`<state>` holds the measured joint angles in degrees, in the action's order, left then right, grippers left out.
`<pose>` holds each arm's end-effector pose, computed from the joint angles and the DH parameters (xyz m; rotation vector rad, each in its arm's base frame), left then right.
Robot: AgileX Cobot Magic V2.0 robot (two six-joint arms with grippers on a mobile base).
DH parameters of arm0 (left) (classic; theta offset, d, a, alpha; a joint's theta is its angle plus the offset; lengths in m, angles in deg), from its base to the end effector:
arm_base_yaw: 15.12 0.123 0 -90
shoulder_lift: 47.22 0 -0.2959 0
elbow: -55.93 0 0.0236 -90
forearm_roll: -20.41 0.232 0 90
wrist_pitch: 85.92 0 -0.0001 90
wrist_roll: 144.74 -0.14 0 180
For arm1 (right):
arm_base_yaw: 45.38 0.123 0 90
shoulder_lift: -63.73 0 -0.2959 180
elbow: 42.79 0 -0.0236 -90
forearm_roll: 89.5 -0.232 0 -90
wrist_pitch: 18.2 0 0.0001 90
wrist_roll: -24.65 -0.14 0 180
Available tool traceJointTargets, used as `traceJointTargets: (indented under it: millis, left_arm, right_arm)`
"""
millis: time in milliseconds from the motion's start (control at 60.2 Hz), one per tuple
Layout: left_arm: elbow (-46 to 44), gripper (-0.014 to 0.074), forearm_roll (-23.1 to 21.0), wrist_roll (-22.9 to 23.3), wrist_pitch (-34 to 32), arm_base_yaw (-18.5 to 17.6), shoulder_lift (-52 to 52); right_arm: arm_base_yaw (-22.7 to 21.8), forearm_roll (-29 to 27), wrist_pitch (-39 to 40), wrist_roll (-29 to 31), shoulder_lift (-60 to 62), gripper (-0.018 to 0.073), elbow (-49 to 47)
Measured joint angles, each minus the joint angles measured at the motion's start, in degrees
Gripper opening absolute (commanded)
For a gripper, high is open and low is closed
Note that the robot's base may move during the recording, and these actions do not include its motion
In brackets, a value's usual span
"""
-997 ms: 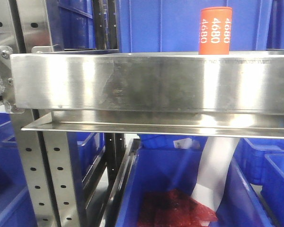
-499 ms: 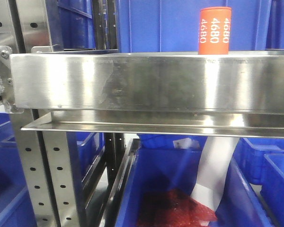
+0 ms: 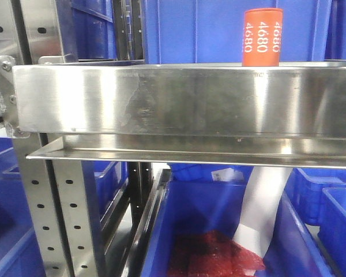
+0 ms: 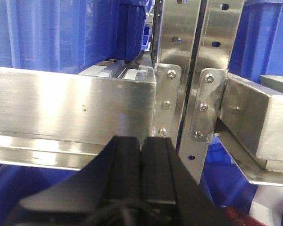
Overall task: Grab orange capacitor from left shelf to right conveyor
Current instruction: 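Close the right gripper on the orange capacitor and lift it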
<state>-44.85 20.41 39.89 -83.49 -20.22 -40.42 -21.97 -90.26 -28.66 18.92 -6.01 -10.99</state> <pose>0.0756 -0.0068 0.2014 0.0063 1.5453 -0.1346 0.2379 0.1033 0.3248 -0.2917 1.9490 0.3451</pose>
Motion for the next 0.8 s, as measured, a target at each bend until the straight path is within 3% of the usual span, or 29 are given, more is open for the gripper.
traceJointTargets:
  millis: [715,798]
  left_arm:
    - [0.0,-0.0105,0.0,0.0,0.0,0.0,0.0]
    - [0.0,-0.0105,0.0,0.0,0.0,0.0,0.0]
  right_arm:
    - [-1.3,0.0,16.1,0.0,-15.8,0.0613,-0.1]
    - [-1.7,0.0,16.3,0.0,-16.9,0.0569,-0.3]
